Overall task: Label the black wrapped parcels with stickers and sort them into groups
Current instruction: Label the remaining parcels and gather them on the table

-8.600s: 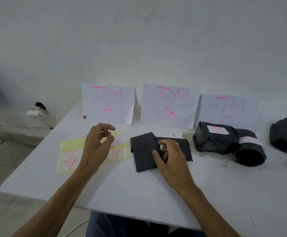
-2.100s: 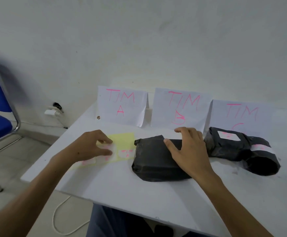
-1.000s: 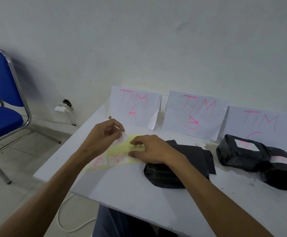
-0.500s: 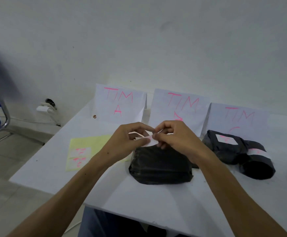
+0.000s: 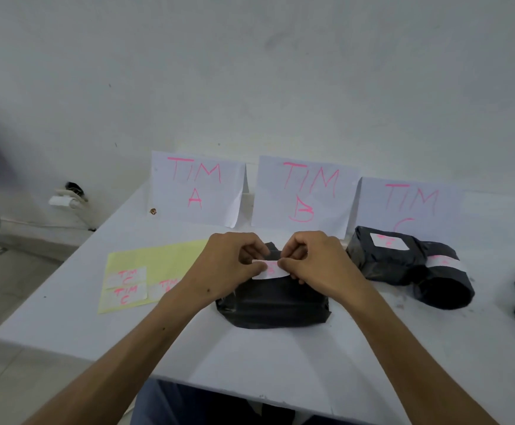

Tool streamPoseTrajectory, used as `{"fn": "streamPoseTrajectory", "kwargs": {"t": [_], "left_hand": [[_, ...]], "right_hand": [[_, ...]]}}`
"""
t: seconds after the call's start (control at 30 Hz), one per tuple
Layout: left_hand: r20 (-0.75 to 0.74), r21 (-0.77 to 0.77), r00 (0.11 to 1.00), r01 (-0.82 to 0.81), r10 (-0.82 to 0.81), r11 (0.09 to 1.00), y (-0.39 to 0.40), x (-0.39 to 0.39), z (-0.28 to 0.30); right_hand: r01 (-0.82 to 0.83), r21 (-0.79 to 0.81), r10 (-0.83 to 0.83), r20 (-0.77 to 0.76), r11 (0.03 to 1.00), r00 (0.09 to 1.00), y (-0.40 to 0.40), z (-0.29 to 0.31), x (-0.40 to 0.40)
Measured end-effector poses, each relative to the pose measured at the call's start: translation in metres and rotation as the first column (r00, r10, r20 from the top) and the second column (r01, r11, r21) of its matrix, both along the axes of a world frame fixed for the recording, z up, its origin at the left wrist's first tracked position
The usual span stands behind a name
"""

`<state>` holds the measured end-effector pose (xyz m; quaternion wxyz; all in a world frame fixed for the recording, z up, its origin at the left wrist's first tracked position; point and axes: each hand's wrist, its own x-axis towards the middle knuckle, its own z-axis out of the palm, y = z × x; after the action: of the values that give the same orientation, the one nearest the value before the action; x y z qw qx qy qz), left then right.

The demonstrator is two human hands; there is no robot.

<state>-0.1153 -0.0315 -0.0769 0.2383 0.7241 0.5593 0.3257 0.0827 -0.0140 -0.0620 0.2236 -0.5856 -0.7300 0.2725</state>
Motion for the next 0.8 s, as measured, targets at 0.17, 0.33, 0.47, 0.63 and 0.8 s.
{"fn": "streamPoseTrajectory", "kwargs": {"t": [0.17, 0.33, 0.47, 0.63, 0.8], "left_hand": [[-0.087, 0.009, 0.996, 0.006, -0.005, 1.000, 0.002, 0.001, -0.003], [-0.240, 0.117, 0.971, 0.037, -0.008, 0.992, 0.000, 0.001, -0.004], [-0.298, 0.152, 0.954, 0.027, 0.020, 0.988, -0.008, -0.012, -0.010], [-0.222, 0.153, 0.957, -0.154, 0.186, 0.976, -0.014, -0.026, -0.015], [-0.069, -0.059, 0.953, -0.301, 0.297, 0.952, -0.021, -0.016, -0.024]], "right_hand": [[0.015, 0.068, -0.023, 0.113, 0.998, 0.993, -0.004, -0.001, -0.003], [-0.043, 0.189, -0.011, 0.277, 0.981, 0.961, -0.011, -0.003, -0.005], [-0.162, 0.239, 0.081, 0.316, 0.957, 0.945, -0.011, -0.007, 0.006], [0.044, 0.129, -0.060, 0.118, 0.991, 0.991, -0.010, -0.022, 0.016], [0.117, 0.055, -0.121, 0.093, 0.992, 0.988, -0.008, -0.030, 0.019]]}}
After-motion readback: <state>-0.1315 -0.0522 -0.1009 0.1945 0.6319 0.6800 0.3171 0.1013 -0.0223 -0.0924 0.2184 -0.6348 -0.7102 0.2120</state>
